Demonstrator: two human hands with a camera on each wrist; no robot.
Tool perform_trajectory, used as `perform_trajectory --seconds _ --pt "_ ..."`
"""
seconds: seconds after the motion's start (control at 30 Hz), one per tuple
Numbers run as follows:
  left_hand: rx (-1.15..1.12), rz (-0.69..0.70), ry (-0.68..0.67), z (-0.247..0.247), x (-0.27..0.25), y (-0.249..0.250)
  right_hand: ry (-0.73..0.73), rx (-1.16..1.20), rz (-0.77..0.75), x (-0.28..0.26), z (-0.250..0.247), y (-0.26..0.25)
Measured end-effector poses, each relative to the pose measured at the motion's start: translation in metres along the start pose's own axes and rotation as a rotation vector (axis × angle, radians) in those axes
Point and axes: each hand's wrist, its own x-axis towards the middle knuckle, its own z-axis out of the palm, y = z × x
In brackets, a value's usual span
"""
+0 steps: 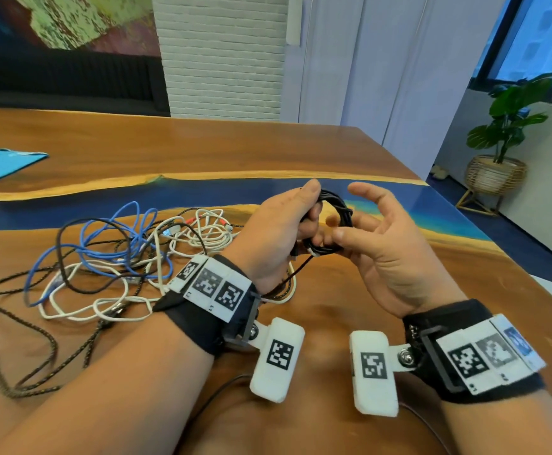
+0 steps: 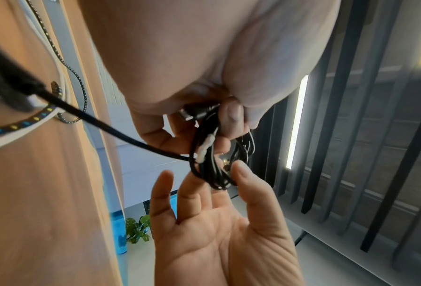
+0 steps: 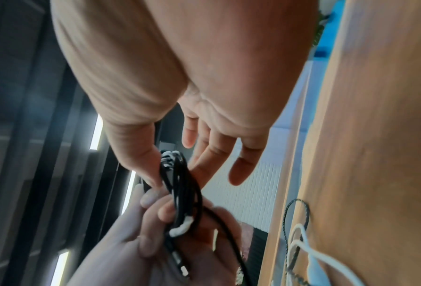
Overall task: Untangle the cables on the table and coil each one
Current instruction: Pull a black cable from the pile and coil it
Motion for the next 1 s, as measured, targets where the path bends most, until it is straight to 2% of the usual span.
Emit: perform_trajectory --seconds 0.17,0.4,0.53,0.67,0.77,0.83,0.9,1.0 --pt "0.094 0.026 0.041 0.001 0.001 -0.003 0.203 -0.399 -0.074 0.005 -0.005 0.011" --pt "0.231 0.096 0.017 0.004 -0.001 0.000 0.268 -0.449 -0.078 0.004 -0.008 0.011" --pt "0.268 0.121 0.030 0.003 0.000 0.000 0.269 -0.376 -0.045 0.003 -0.003 0.013" --pt "0.276 0.135 0.113 0.000 0.004 -0.003 0.129 0.021 0.136 0.006 -0.005 0.010" --pt "0.257 0.158 0.128 0.000 0.005 -0.005 0.080 0.156 0.161 0.004 -0.004 0.006" --pt "0.269 0.146 0.206 -0.007 0.008 -0.003 0.064 0.210 0.167 0.002 -0.002 0.004" --pt "0.216 0.137 0.279 -0.015 0.010 0.000 0.056 0.196 0.189 0.001 -0.001 0.002" --pt "0.040 0.101 0.318 -0.016 0.010 0.007 0.054 -0.025 0.171 0.003 0.000 0.007"
